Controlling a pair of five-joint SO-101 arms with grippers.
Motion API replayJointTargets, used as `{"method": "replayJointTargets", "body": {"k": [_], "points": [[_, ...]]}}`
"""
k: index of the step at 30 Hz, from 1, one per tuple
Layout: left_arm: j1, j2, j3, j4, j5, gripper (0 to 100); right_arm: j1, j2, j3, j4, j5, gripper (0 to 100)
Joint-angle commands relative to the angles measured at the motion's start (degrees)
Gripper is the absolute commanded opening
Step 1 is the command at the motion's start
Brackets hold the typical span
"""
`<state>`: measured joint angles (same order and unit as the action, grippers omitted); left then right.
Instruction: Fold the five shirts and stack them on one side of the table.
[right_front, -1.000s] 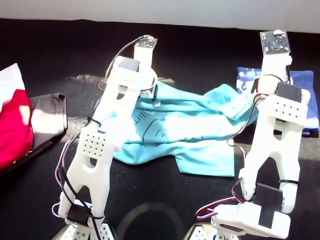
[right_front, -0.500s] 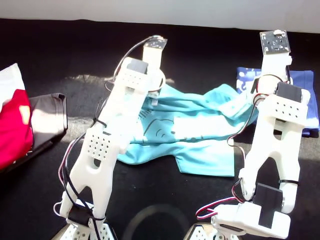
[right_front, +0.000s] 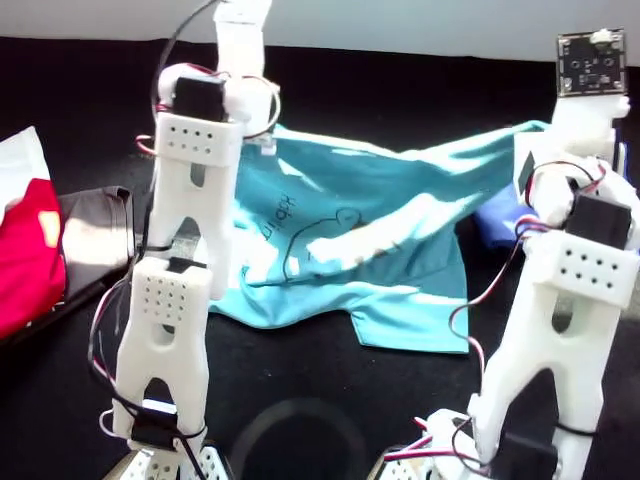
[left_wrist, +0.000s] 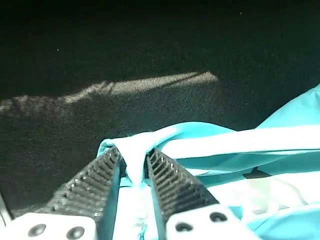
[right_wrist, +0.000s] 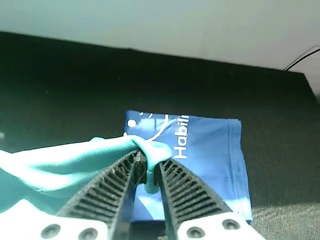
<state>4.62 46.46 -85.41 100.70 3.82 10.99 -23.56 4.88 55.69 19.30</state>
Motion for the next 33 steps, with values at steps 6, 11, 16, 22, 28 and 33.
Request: {"method": "replayJointTargets", "body": {"k": [6, 11, 16, 22, 28, 33], "points": [[-1.45, -23.69, 1.36, 0.53, -2.37, 1, 0.75, -14.29, -3.56, -4.88, -1.14, 0.7], [-2.51, -38.37, 16.66, 0.44, -2.81, 1, 0.75, -17.19, -11.30, -4.79, -1.14, 0.7], [-4.09, -55.16, 33.89, 0.35, -2.99, 1, 0.40, -17.63, -17.01, 1.10, -1.14, 0.7], [-7.60, -70.73, 47.60, 0.26, -6.33, 1, 0.40, -17.63, -22.20, 5.14, -1.14, 0.7], [-10.15, -79.34, 48.40, 0.26, -7.38, 1, 0.31, -17.63, -31.69, 8.13, -1.23, 0.7], [-12.44, -82.42, 48.22, 0.26, -7.30, 1, 0.31, -17.71, -38.37, 8.22, -1.14, 0.7]]}}
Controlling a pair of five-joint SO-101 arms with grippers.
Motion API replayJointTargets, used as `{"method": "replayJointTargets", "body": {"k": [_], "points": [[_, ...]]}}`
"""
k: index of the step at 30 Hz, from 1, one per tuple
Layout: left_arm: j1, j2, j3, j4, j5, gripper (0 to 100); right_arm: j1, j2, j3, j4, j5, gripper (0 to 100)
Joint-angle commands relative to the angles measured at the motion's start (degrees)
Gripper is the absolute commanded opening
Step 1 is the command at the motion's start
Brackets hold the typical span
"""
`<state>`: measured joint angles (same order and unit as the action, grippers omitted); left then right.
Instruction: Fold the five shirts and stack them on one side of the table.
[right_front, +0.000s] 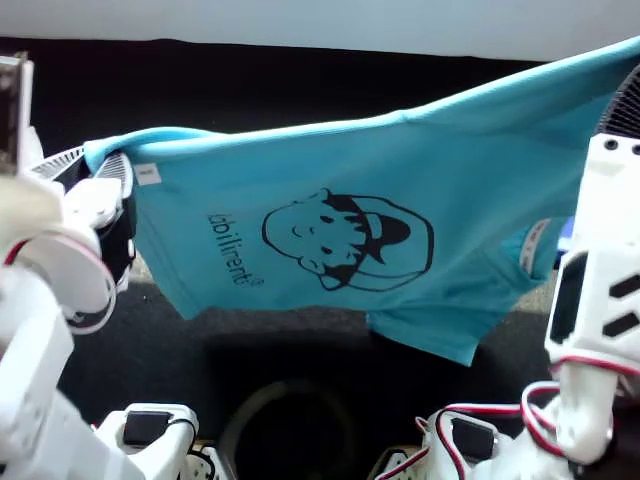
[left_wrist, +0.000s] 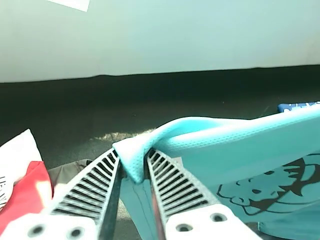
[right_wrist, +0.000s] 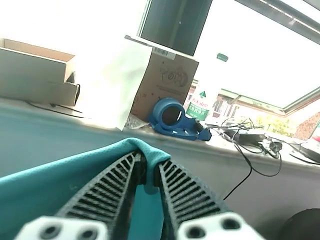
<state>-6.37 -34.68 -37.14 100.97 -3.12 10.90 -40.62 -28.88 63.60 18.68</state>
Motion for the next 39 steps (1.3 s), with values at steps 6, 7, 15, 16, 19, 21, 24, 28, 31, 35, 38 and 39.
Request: {"method": "replayJointTargets", "body": {"k": [6, 7, 15, 16, 19, 21, 24, 28, 31, 35, 38, 39], "points": [[-1.54, -5.76, -0.04, 0.00, -0.35, 1, -1.45, -0.75, -13.32, 6.90, -0.62, 0.7], [-1.54, -6.81, -0.04, 0.00, -0.35, 1, -3.12, -0.66, -15.08, 8.48, -0.53, 0.7], [-1.63, -12.18, 0.04, 0.00, -0.70, 1, -5.32, -0.66, -19.56, 11.91, -0.44, 0.7], [-1.63, -12.18, 0.22, 0.00, -1.49, 1, -5.32, -0.40, -19.56, 11.91, -0.44, 0.7], [-2.42, -10.24, 0.31, 0.00, -2.29, 1, -5.41, 0.31, -19.12, 11.56, -0.44, 0.7], [-4.53, -7.87, 1.45, 0.00, -2.37, 1, -5.41, 1.71, -17.10, 11.56, -0.44, 0.7], [-5.32, -3.38, 4.09, -0.09, -2.37, 1, -5.67, 5.05, -13.67, 11.12, -0.62, 0.7], [-5.23, 3.56, 8.84, -0.09, -2.46, 1, -7.96, 10.77, -6.46, 7.34, -0.44, 0.7], [-5.23, 10.68, 10.51, -1.67, -2.55, 1, -8.31, 15.60, -0.04, 2.07, -0.44, 0.7], [-4.97, 21.76, 10.07, -7.47, -2.55, 1, -9.10, 21.93, 5.23, -4.53, -0.44, 0.7], [-3.12, 29.32, 10.07, -13.27, -4.22, 1, -9.54, 27.82, 6.46, -9.54, -0.44, 0.7], [-2.15, 31.52, 10.07, -15.21, -5.19, 1, -9.71, 30.29, 6.29, -11.12, -0.53, 0.7]]}}
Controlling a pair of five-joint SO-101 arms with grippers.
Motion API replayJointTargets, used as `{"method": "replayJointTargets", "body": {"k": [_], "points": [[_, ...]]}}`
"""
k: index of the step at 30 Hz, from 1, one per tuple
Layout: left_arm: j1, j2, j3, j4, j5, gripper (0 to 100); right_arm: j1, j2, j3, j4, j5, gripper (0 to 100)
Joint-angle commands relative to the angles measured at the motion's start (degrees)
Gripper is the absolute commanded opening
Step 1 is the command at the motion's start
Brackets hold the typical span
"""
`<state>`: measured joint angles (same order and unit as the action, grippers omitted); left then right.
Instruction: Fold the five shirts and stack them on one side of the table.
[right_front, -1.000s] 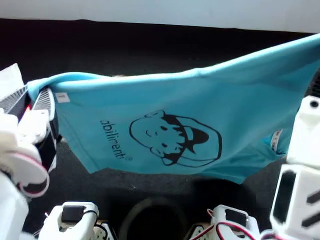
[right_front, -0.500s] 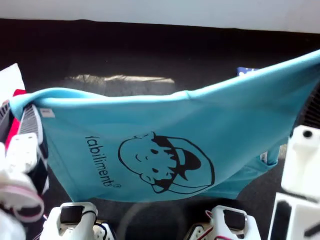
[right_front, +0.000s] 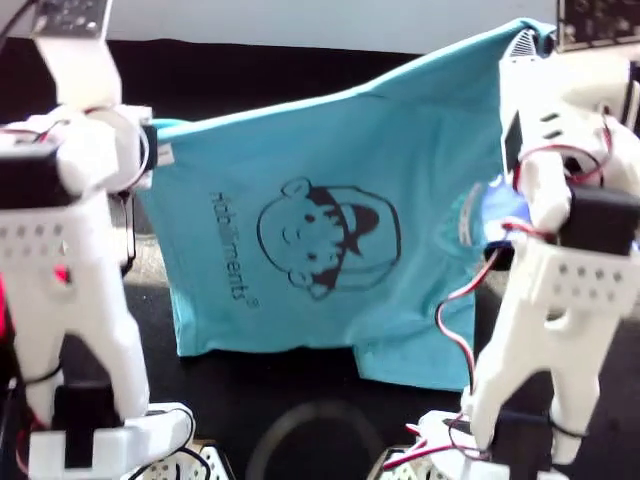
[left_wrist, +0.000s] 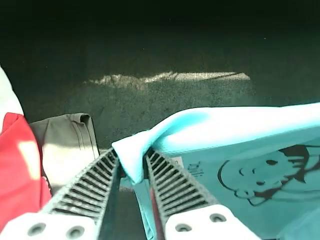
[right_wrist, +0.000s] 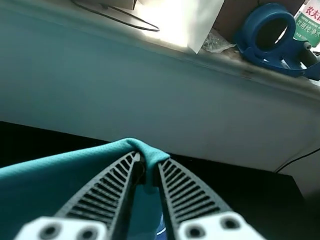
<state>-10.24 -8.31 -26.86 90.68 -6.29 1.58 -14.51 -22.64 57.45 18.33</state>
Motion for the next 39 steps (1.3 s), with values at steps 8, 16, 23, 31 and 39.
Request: {"method": "replayJointTargets", "body": {"k": [8, 16, 23, 31, 39], "points": [[2.42, 19.38, -11.38, -13.19, -4.22, 1, -0.57, 20.00, -6.99, -10.51, -0.18, 0.7], [2.33, 37.05, -29.05, -13.89, -4.22, 1, -1.71, 30.37, -11.65, -8.31, -0.35, 0.7], [2.51, 53.23, -40.75, -13.80, -4.22, 1, -3.03, 39.60, -12.09, -8.48, -0.26, 0.7], [2.42, 66.77, -47.34, -13.71, -4.22, 1, -3.12, 48.75, -11.65, -8.22, -0.44, 0.7], [2.33, 69.85, -50.95, -13.36, -4.13, 1, -2.51, 51.03, -12.09, -6.02, -0.53, 0.7]]}}
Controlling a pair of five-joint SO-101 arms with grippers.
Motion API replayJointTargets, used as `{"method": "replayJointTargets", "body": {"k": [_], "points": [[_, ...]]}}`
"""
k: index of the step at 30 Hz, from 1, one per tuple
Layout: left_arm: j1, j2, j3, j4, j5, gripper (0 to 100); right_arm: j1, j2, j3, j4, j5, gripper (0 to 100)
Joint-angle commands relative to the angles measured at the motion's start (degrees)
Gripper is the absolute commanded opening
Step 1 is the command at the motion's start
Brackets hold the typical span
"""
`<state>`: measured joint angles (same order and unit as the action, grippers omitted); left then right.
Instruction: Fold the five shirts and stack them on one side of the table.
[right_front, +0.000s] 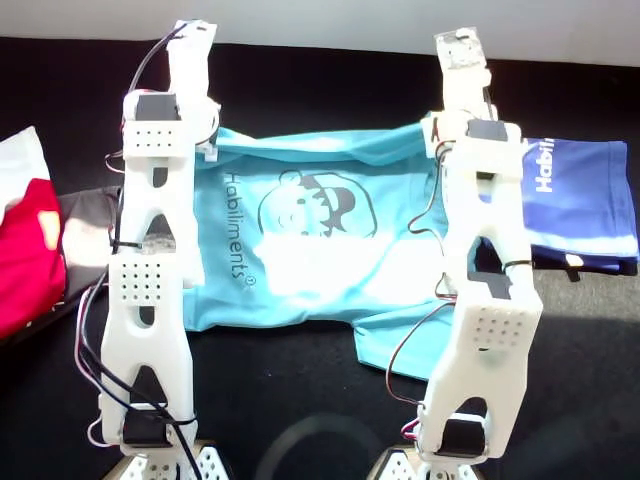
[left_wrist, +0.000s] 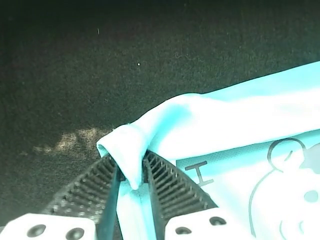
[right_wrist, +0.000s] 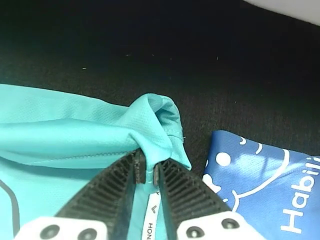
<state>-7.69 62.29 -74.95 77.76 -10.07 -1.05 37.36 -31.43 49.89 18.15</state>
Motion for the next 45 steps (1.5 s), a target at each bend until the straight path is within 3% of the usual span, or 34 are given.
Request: {"method": "replayJointTargets", "body": {"k": [1, 7, 12, 17, 31, 40, 45], "points": [[-0.22, -0.75, -3.30, -0.18, -0.35, 1, 0.22, -0.92, -3.38, 2.15, -0.35, 0.7], [-0.31, -0.84, -10.86, 11.43, -0.44, 1, 1.36, -3.38, -5.76, 10.59, -1.05, 0.7], [-0.22, -0.75, -18.51, 23.38, -2.46, 1, 4.26, -8.75, -7.87, 18.86, -8.88, 0.7], [-2.42, -2.33, -17.63, 24.26, -2.64, 1, 6.37, -12.35, -7.60, 25.89, -9.23, 0.7], [-1.89, -38.99, 35.30, 24.00, -2.90, 1, 6.46, -20.79, -7.52, 42.33, -7.56, 0.7], [-1.63, -54.20, 52.18, 23.91, -2.90, 1, 6.29, -27.82, -6.02, 47.87, -7.82, 0.7], [-1.71, -59.03, 62.46, 19.25, -2.90, 1, 6.46, -36.00, 7.78, 44.88, -7.65, 0.7]]}}
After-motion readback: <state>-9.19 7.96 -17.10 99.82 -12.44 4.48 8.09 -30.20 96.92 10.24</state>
